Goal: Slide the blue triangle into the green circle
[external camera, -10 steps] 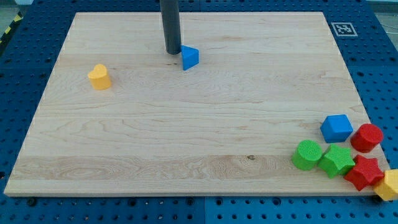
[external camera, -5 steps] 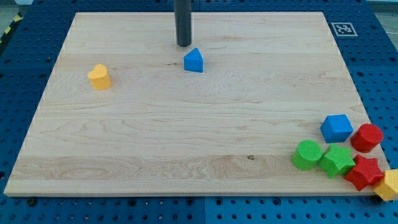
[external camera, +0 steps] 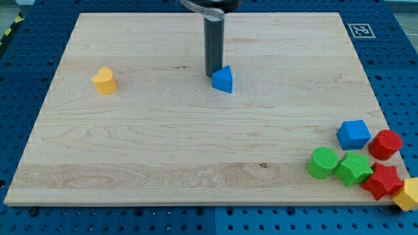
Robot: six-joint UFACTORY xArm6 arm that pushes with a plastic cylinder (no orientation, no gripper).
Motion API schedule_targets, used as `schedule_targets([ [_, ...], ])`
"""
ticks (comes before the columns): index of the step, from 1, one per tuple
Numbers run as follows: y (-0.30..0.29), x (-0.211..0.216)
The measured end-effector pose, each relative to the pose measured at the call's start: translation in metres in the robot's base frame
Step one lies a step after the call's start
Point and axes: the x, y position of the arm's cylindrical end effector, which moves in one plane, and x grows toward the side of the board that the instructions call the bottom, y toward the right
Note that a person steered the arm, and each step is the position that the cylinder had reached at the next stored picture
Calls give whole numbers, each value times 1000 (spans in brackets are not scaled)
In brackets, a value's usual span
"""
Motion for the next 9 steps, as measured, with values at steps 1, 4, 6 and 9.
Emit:
schedule_targets([
  [1,20,17],
  [4,80,87],
  [6,93,122],
  [9,93,137],
])
